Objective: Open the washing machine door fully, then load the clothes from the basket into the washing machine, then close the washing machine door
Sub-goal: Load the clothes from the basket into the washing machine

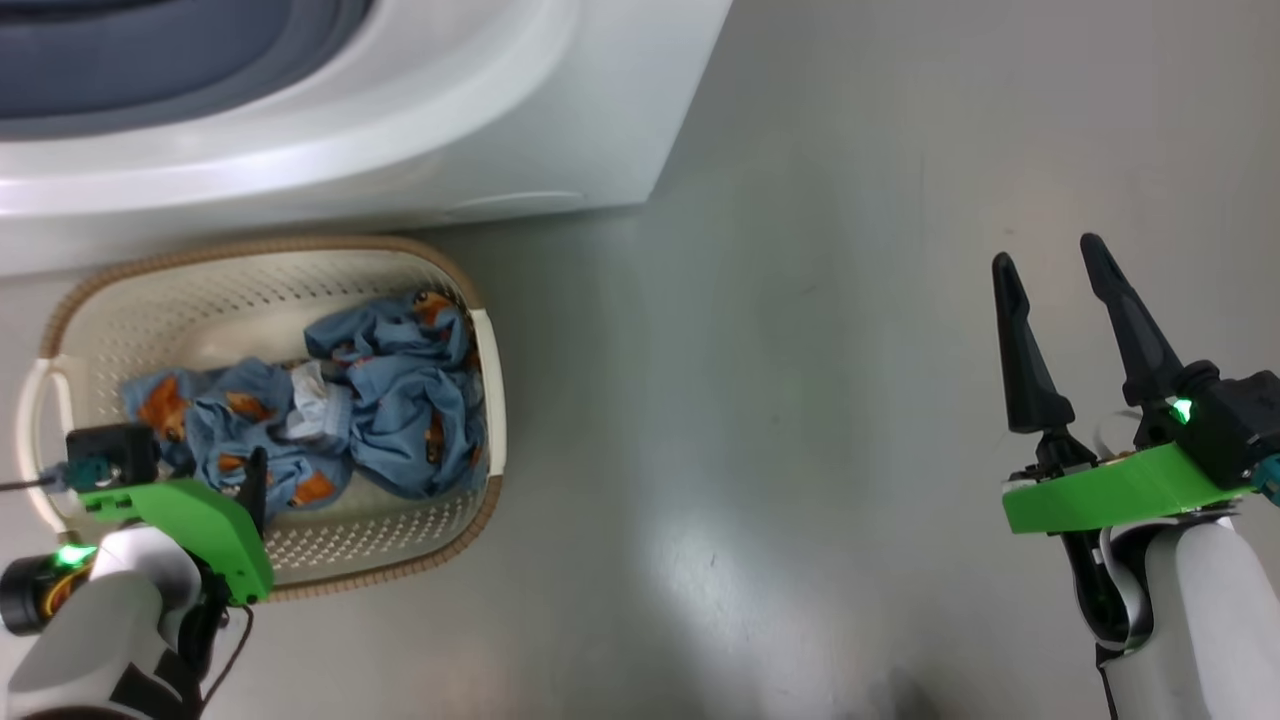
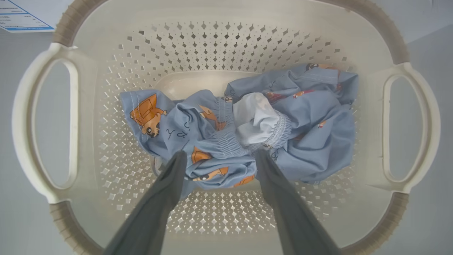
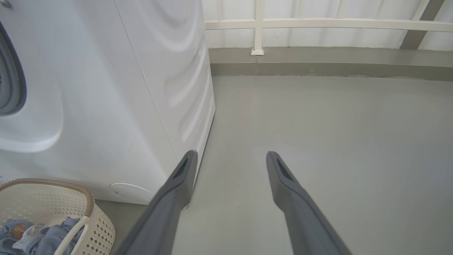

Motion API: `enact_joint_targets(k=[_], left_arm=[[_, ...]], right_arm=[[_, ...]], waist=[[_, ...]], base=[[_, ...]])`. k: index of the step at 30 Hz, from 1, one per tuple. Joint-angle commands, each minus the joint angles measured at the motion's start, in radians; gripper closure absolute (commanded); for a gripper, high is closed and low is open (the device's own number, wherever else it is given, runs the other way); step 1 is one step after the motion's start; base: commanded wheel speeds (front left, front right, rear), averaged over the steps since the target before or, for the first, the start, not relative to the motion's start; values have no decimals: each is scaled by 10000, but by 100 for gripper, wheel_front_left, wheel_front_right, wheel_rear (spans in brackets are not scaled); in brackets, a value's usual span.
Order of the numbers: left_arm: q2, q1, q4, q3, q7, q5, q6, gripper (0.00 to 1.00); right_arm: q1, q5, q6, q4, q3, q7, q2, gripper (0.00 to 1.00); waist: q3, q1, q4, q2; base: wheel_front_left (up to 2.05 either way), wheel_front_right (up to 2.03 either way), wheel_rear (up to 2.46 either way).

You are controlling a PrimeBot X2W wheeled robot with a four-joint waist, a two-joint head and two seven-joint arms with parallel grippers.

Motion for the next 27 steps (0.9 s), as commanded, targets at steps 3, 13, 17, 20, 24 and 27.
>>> enact_joint_targets(k=[3, 13, 17, 20, 24, 27], left_arm=[[601, -314, 200, 39, 232, -191, -13, 0], [719, -853, 415, -328, 721, -464, -13, 0], [727, -988, 431, -469, 780, -631, -13, 0], [707, -1051, 390, -558, 826, -808, -13, 0], [645, -1087, 171, -750, 905, -1076, -13, 0], [675, -1103, 45, -891, 919, -1294, -13, 0]], right_arm=[[-98, -84, 16, -358, 251, -120, 40, 0], [-395, -141, 16, -539, 283, -120, 48, 0], [-453, -165, 16, -600, 278, -120, 54, 0], [-485, -174, 16, -630, 290, -120, 53, 0], [-491, -189, 16, -638, 310, -120, 47, 0], [-480, -194, 16, -639, 336, -120, 52, 0]], waist=[[638, 0, -59, 0], [1289, 0, -57, 0], [1458, 0, -46, 0], [1556, 0, -46, 0], [1631, 0, -35, 0], [1671, 0, -41, 0]], base=[[0, 0, 0], [0, 0, 0], [0, 0, 0], [0, 0, 0], [0, 0, 0], [0, 0, 0]])
